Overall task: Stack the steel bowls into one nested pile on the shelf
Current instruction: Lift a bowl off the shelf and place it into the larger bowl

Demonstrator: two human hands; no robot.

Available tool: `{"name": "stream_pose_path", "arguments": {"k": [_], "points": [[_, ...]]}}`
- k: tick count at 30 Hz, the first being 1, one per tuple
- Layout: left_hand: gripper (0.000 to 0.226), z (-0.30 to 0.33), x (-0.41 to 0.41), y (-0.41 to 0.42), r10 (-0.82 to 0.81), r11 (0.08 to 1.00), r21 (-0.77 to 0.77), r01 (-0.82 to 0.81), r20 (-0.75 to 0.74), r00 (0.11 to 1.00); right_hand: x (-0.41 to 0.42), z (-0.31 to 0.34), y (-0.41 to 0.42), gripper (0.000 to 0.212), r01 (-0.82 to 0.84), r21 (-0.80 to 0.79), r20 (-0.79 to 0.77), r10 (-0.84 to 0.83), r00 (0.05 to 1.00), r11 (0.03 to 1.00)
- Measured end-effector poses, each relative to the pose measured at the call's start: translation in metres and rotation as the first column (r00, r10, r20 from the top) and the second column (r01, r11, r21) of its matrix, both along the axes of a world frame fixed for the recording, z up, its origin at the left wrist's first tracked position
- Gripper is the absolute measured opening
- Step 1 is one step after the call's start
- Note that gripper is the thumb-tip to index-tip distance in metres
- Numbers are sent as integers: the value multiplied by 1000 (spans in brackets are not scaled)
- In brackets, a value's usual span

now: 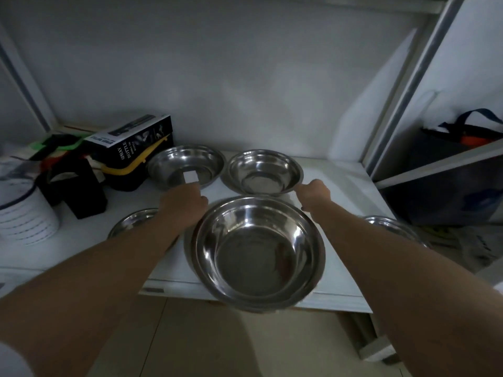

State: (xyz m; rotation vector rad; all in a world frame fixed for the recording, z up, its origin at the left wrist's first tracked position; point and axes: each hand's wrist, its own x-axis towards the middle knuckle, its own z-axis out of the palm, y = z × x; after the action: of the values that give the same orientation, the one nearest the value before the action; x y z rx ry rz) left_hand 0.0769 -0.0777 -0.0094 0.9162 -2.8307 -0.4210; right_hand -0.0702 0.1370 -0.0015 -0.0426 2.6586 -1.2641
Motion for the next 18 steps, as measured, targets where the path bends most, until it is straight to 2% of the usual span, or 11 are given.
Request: {"name": "stream_pose_path", "arguments": {"k": [3,6,8,12,14,18], "points": [[41,-3,-21,-17,127,990,70,-126,-11,992,-23,-8,-15,19,110,-147,162,-86,983,983],[48,-10,-39,-43,247,939,261,-223,-64,967,-41,-18,-27,17,169,-175,284,-114,952,970],[48,-15,-48,-57,314,872,414,-260,-69,947,-50,-24,-34,14,204,-190,320,-136,938,960],[46,-27,-61,-70,493,660,679,-321,-70,867,-62,-34,-41,14,283,-292,393,-155,906,914],[44,-34,-66,-72,538,589,741,-323,-61,841,-64,-38,-41,20,313,-344,428,-149,891,885],[44,-39,-71,-74,573,548,775,-315,-73,816,-66,-36,-42,24,330,-413,456,-121,882,849]]}}
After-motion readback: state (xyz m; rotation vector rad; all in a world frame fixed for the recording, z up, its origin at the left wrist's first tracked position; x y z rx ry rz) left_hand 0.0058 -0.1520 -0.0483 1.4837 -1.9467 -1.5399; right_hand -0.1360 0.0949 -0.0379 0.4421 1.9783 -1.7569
